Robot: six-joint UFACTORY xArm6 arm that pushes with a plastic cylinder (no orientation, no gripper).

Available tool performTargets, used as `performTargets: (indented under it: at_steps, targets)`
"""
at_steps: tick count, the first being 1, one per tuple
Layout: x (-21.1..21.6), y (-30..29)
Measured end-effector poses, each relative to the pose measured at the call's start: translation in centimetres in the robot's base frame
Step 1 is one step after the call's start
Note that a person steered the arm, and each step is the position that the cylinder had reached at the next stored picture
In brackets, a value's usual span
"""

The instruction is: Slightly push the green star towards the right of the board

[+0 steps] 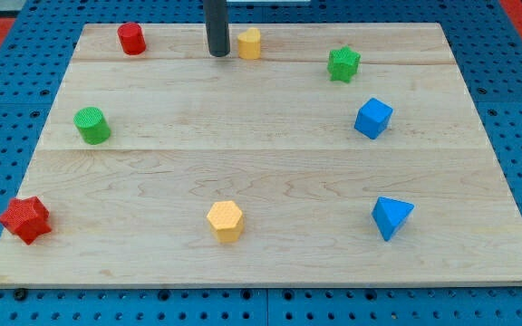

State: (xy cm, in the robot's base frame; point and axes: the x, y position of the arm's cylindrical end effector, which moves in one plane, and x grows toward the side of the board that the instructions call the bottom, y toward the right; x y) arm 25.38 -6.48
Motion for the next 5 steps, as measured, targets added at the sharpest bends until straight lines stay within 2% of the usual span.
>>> performTargets:
  at_steps: [2, 3, 5]
  targets:
    - [0.1, 1.4]
    - [3.7, 7.1]
    - [4.3, 17.4]
